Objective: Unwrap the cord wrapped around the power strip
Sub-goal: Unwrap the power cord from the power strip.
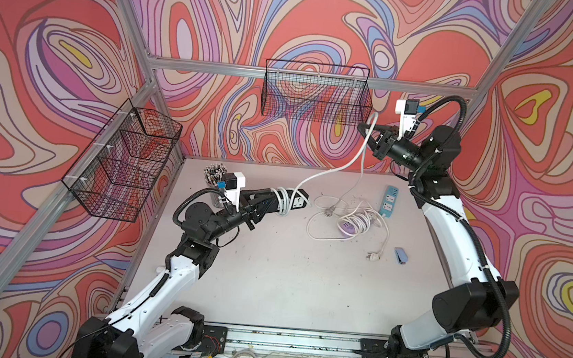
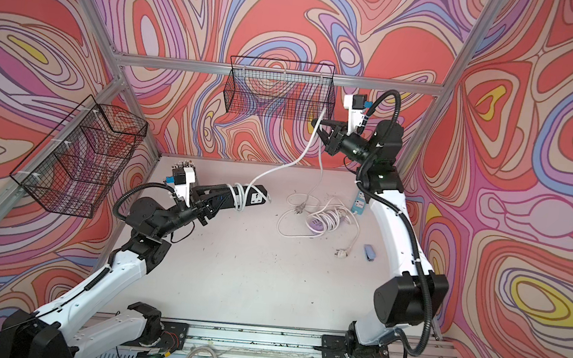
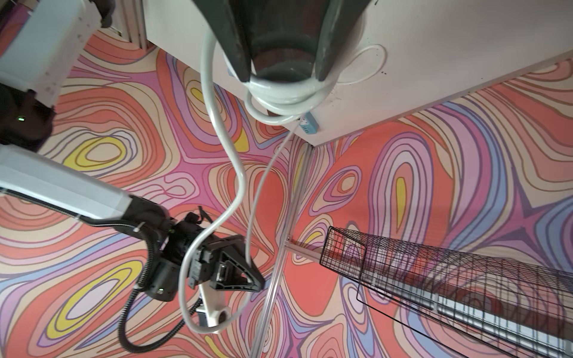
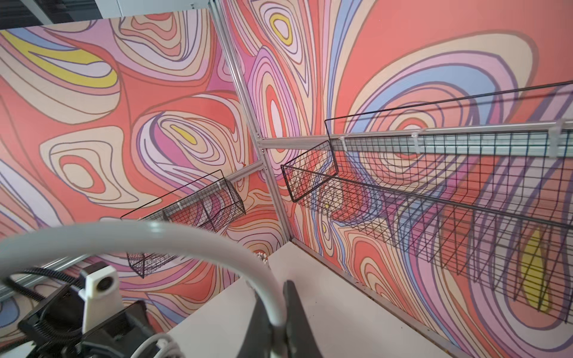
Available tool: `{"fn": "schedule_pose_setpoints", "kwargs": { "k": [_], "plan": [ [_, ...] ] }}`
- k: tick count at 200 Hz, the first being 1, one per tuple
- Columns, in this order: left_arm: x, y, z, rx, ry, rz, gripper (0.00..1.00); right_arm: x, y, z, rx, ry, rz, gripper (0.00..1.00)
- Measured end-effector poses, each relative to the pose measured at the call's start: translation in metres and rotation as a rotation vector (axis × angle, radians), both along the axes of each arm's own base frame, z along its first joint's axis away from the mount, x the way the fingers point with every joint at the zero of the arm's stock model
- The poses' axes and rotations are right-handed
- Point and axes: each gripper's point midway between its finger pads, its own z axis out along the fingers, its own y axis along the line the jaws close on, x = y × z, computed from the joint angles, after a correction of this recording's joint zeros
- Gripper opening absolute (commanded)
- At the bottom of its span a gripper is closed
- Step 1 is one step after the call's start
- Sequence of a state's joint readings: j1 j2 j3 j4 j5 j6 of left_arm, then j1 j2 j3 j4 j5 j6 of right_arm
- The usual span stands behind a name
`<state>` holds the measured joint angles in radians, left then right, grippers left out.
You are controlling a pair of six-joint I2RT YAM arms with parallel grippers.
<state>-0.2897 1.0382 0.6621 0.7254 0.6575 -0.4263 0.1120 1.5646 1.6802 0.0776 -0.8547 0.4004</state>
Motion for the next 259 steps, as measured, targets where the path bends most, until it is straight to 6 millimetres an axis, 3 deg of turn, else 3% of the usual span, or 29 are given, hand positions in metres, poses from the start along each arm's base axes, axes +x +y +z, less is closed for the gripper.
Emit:
{"fn": "schedule_pose_setpoints", "kwargs": {
  "k": [24, 55, 77, 96, 128, 150, 178, 226, 259],
  "plan": [
    [0.030, 0.007, 0.011, 0.007, -0.037, 0.078, 0.00, -0.014, -0.001, -0.024, -0.013, 0.058, 0.004, 0.00],
    [0.063, 0.017, 0.031, 0.002, -0.094, 0.164, 0.00, -0.008, 0.000, -0.082, -0.038, 0.206, 0.006, 0.00],
    [0.081, 0.021, 0.058, -0.004, -0.155, 0.197, 0.00, -0.007, 0.001, -0.125, -0.049, 0.313, 0.014, 0.00],
    [0.091, 0.024, 0.094, -0.012, -0.237, 0.217, 0.00, -0.007, 0.002, -0.160, -0.054, 0.395, 0.024, 0.00],
    [0.090, 0.037, 0.157, -0.047, -0.379, 0.245, 0.00, -0.001, 0.003, -0.215, -0.065, 0.509, 0.027, 0.00],
    [0.085, 0.050, 0.182, -0.064, -0.444, 0.275, 0.00, 0.005, 0.006, -0.255, -0.079, 0.596, 0.022, 0.00],
    [0.080, 0.054, 0.195, -0.068, -0.476, 0.281, 0.00, 0.012, 0.022, -0.301, -0.114, 0.687, 0.026, 0.00],
    [0.075, 0.082, 0.208, -0.088, -0.485, 0.329, 0.00, -0.003, 0.088, -0.381, -0.194, 0.820, 0.124, 0.00],
    [0.065, 0.093, 0.218, -0.117, -0.487, 0.332, 0.00, -0.005, 0.095, -0.411, -0.198, 0.869, 0.127, 0.00]
  ]
}}
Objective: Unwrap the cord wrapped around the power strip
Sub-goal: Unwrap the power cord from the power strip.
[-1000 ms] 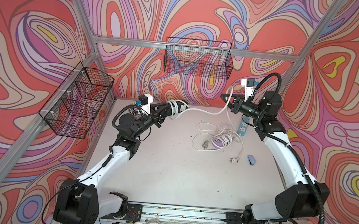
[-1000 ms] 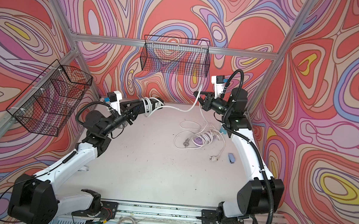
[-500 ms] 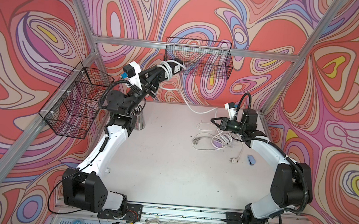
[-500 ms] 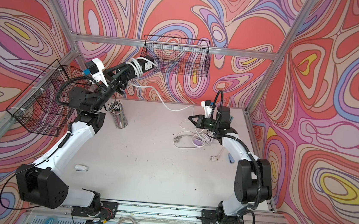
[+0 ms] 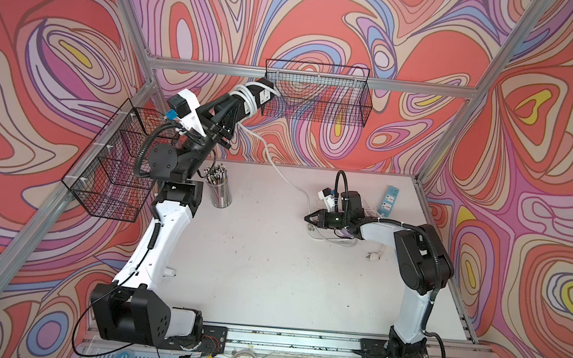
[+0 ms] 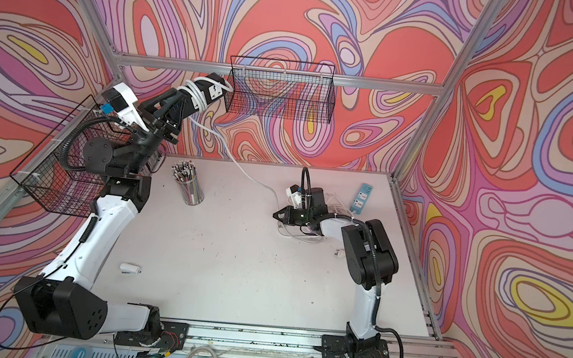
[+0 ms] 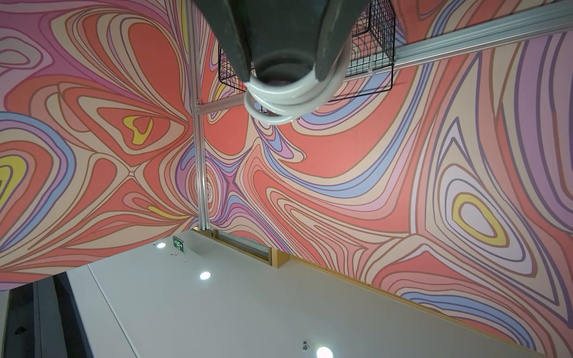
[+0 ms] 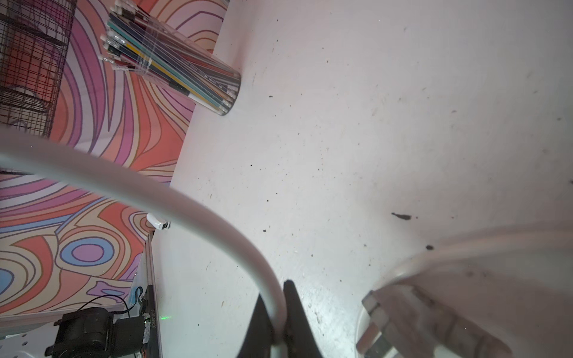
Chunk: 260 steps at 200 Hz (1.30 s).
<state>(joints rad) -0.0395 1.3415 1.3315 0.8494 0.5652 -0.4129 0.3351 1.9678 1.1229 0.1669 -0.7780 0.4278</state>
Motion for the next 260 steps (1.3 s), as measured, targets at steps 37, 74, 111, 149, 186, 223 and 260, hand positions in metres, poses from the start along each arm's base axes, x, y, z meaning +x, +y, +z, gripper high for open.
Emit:
{"fn": "schedule_pose_setpoints", "kwargs": {
  "k": [37, 74, 111, 149, 186, 223, 260],
  "plan": [
    [-0.002, -0.004, 0.002, -0.021, 0.007, -0.057, 0.00, 0.002, 0.000, 0.011, 0.008, -0.040, -0.002, 0.19],
    [0.002, -0.009, 0.000, -0.029, 0.020, -0.112, 0.00, -0.004, -0.002, 0.067, 0.034, -0.185, 0.012, 0.92],
    [0.011, -0.018, -0.013, -0.022, 0.063, -0.183, 0.00, -0.008, -0.009, 0.144, 0.025, -0.399, 0.017, 0.99],
    [0.014, -0.041, -0.030, -0.001, 0.120, -0.317, 0.00, -0.015, -0.014, 0.192, 0.008, -0.526, 0.017, 0.98],
    [0.009, -0.078, -0.046, 0.023, 0.176, -0.474, 0.00, -0.028, -0.009, 0.252, 0.113, -0.698, 0.049, 0.98],
    [0.001, -0.107, -0.048, 0.008, 0.192, -0.610, 0.00, -0.062, 0.017, 0.301, 0.266, -0.955, 0.104, 0.96],
    [-0.001, -0.119, -0.039, -0.038, 0.192, -0.712, 0.00, -0.083, 0.034, 0.316, 0.369, -1.128, 0.095, 0.97]
  ]
}}
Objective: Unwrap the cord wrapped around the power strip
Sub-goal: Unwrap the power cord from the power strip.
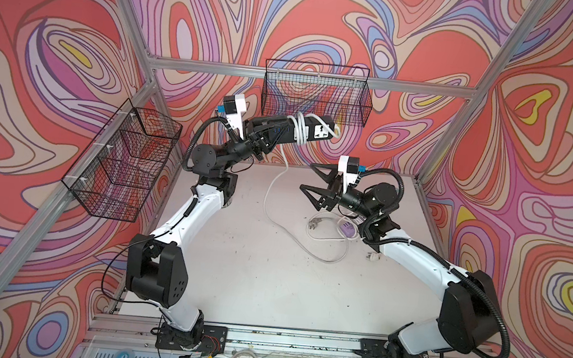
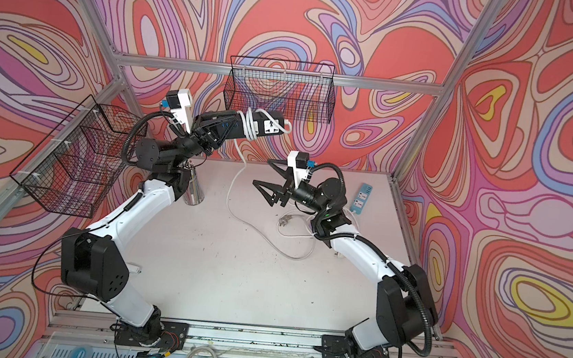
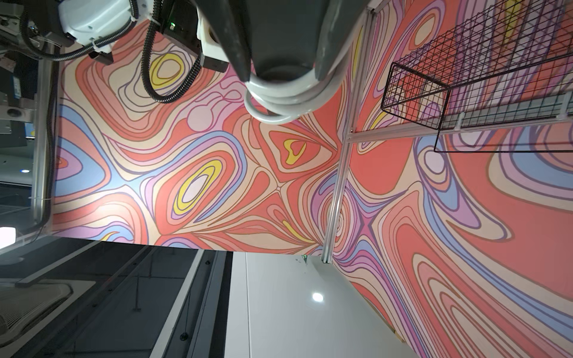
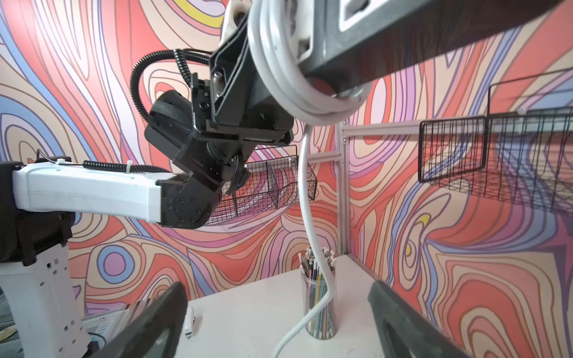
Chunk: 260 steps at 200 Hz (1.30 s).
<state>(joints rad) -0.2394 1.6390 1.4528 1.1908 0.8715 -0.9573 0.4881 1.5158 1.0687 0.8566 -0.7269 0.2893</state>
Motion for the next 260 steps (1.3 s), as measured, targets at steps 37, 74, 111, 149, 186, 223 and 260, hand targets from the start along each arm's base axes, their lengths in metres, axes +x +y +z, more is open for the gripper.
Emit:
{"fn": "schedule_pose_setpoints", "kwargs": {
  "k": [37, 74, 111, 149, 186, 223, 260],
  "plan": [
    [-0.010, -0.017, 0.003, -0.004, 0.008, -0.084, 0.00, -0.001, 0.006, 0.009, 0.066, -0.094, -0.044, 0.97],
    [-0.026, -0.033, 0.004, 0.016, -0.010, -0.144, 0.00, 0.015, 0.018, 0.006, 0.095, -0.112, -0.050, 0.92],
    [-0.028, -0.036, 0.002, 0.033, -0.024, -0.151, 0.00, 0.032, 0.031, -0.007, 0.107, -0.069, -0.044, 0.72],
    [-0.031, -0.037, 0.001, 0.046, -0.038, -0.147, 0.00, 0.036, 0.035, -0.007, 0.118, -0.031, -0.027, 0.00],
    [-0.035, -0.036, 0.002, 0.052, -0.052, -0.137, 0.00, 0.039, 0.037, -0.007, 0.113, -0.002, -0.026, 0.00],
    [-0.048, -0.033, -0.004, 0.074, -0.051, -0.128, 0.00, 0.052, 0.023, -0.011, 0.096, 0.058, -0.055, 0.00],
    [-0.064, -0.029, -0.034, 0.135, 0.002, -0.106, 0.00, 0.085, -0.036, -0.006, 0.100, 0.097, -0.145, 0.00]
  ]
}}
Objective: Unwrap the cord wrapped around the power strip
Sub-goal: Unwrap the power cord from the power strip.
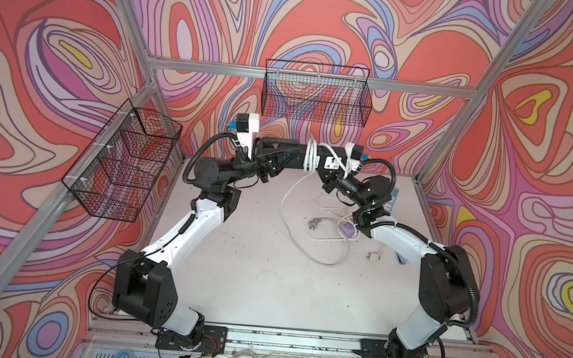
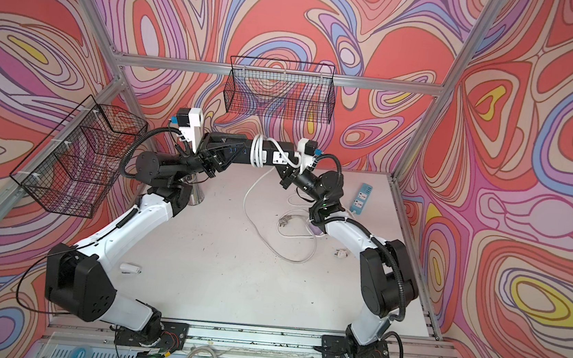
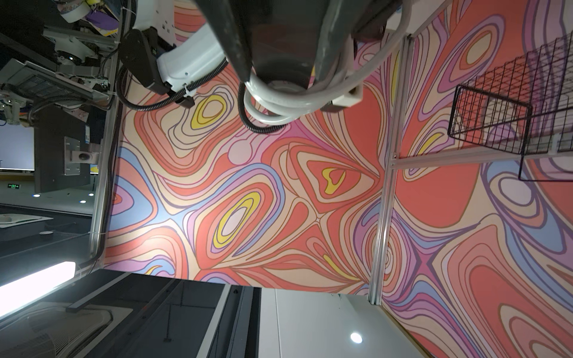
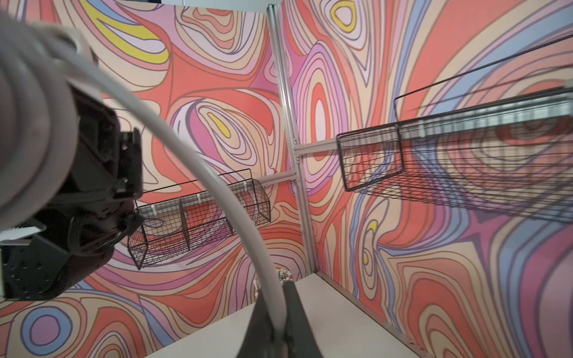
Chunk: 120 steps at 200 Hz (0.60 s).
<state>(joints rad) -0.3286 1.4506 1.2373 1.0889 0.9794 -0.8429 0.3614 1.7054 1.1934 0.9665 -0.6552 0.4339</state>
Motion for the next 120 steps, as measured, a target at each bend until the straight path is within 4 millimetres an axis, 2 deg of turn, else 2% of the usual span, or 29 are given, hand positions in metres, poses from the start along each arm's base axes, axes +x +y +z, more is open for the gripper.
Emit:
{"fn": "schedule_pose_setpoints", "kwargs": {
  "k": [23, 56, 79, 120],
  "plan": [
    [-0.005, 0.000, -0.024, 0.059, 0.033, 0.024, 0.00, 0.010, -0.023, 0.007, -0.014, 0.006, -0.031, 0.00],
    [-0.010, 0.002, -0.047, 0.139, 0.032, 0.074, 0.00, 0.010, -0.029, 0.031, -0.038, -0.005, -0.023, 0.00],
    [-0.009, 0.003, -0.057, 0.189, 0.011, 0.124, 0.00, -0.007, -0.028, 0.055, -0.064, -0.035, 0.013, 0.00],
    [0.010, 0.007, -0.073, 0.245, -0.008, 0.247, 0.00, -0.056, -0.034, 0.091, -0.118, -0.089, 0.054, 0.00]
  ]
}}
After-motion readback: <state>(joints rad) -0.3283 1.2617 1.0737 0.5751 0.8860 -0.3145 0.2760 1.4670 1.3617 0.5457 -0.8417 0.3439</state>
